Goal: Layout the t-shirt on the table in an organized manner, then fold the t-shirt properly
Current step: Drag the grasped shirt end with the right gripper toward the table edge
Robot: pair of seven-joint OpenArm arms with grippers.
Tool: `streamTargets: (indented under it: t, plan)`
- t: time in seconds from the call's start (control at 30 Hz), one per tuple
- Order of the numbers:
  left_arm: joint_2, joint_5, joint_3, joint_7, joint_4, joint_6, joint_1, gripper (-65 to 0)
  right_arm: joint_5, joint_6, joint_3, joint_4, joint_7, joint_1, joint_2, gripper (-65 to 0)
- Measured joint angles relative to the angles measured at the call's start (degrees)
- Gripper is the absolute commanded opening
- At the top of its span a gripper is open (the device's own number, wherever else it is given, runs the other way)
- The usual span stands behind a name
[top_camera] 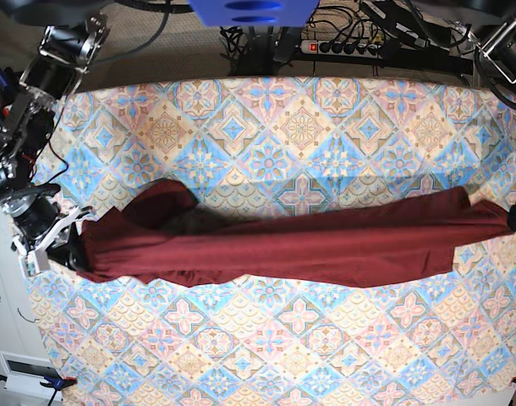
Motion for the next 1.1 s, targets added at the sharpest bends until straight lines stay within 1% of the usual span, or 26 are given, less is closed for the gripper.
streamTargets:
  t: [0.07, 0.17, 0.2, 0.27, 0.4, 0.47, 0.53, 0.63, 0.73, 0.77, 0.8, 0.83, 0.87, 0.93, 1.0, 1.07, 1.1]
  plan:
    - [0.3, 0.8, -0.3, -1.0, -0.2, 0.3, -2.7, -65.0, 0.3, 0.1, -0.2, -2.3, 0.0, 2.6, 0.7, -64.7]
    - [0.4, 1.0, -0.2, -3.0, -0.3, 0.6, -8.2, -65.0, -1.5, -0.6, -0.9, -5.4, -0.9, 6.9, 1.7, -64.7]
    - [0.3, 0.9, -0.2, -3.3, -0.2, 0.4, -9.9, -65.0, -2.2, -1.1, -2.2, -6.6, -1.4, 8.9, 2.1, -64.7]
    - [0.5, 0.3, -0.4, -3.5, 0.0, 0.3, -12.6, -65.0, -2.3, -1.0, -5.7, -9.4, -1.4, 14.2, 2.9, -64.7]
    - [1.8, 2.5, 0.0, -2.0, -0.4, 0.4, -19.3, -65.0, -0.5, -0.2, -11.9, -14.3, -0.1, 25.2, 1.9, -64.7]
    - [1.5, 4.8, 1.4, -2.5, -0.5, 0.7, -23.1, -65.0, -0.8, -0.5, -14.3, -17.7, 0.0, 30.1, 2.0, -64.7]
    - [1.1, 6.5, 4.4, -3.1, -0.5, 0.6, -26.6, -65.0, -1.4, -0.7, -16.6, -22.8, 0.2, 35.1, 2.4, -64.7]
    - [1.3, 7.6, 8.9, -3.8, -0.1, 0.3, -28.4, -65.0, -2.1, -0.9, -19.1, -28.0, 1.4, 39.4, 2.6, -64.7]
    - [4.5, 11.4, 11.6, -3.6, -0.3, 0.8, -27.2, -65.0, -1.7, -0.6, -21.0, -28.8, 3.0, 39.8, 2.3, -64.7]
    - [5.4, 12.9, 13.3, -2.4, -0.5, 0.7, -26.5, -65.0, -1.3, -0.3, -21.2, -28.8, 3.0, 39.5, 2.1, -64.7]
    - [6.2, 13.9, 14.5, -2.5, -0.5, 0.9, -25.6, -65.0, -1.2, -0.4, -21.3, -28.8, 3.0, 39.4, 1.9, -64.7]
    - [7.2, 14.6, 16.6, -3.8, -0.3, 0.9, -24.2, -64.4, -1.5, -0.4, -21.3, -28.5, 2.9, 39.2, 1.9, -64.7]
    - [8.4, 14.8, 18.4, -3.9, -0.3, 0.8, -22.9, -62.3, -2.0, -0.4, -21.3, -27.9, 2.7, 39.1, 2.0, -64.7]
    - [12.0, 17.6, 22.4, -4.7, -0.5, 0.8, -20.1, -56.5, -2.2, -0.8, -21.3, -26.4, 2.5, 38.9, 2.3, -64.7]
    - [16.5, 19.8, 27.1, -8.0, -0.6, 0.8, -16.4, -49.8, -1.7, -0.5, -21.3, -25.6, 3.2, 39.2, 2.5, -64.7]
    - [19.6, 23.3, 33.1, -11.4, -0.7, 1.2, -14.3, -45.9, -1.7, -0.8, -21.3, -25.5, 3.8, 39.1, 2.4, -64.7]
    - [21.0, 24.5, 36.0, -11.6, -0.8, 1.2, -13.9, -44.8, -1.4, -0.8, -21.3, -25.4, 4.2, 38.2, 2.4, -64.7]
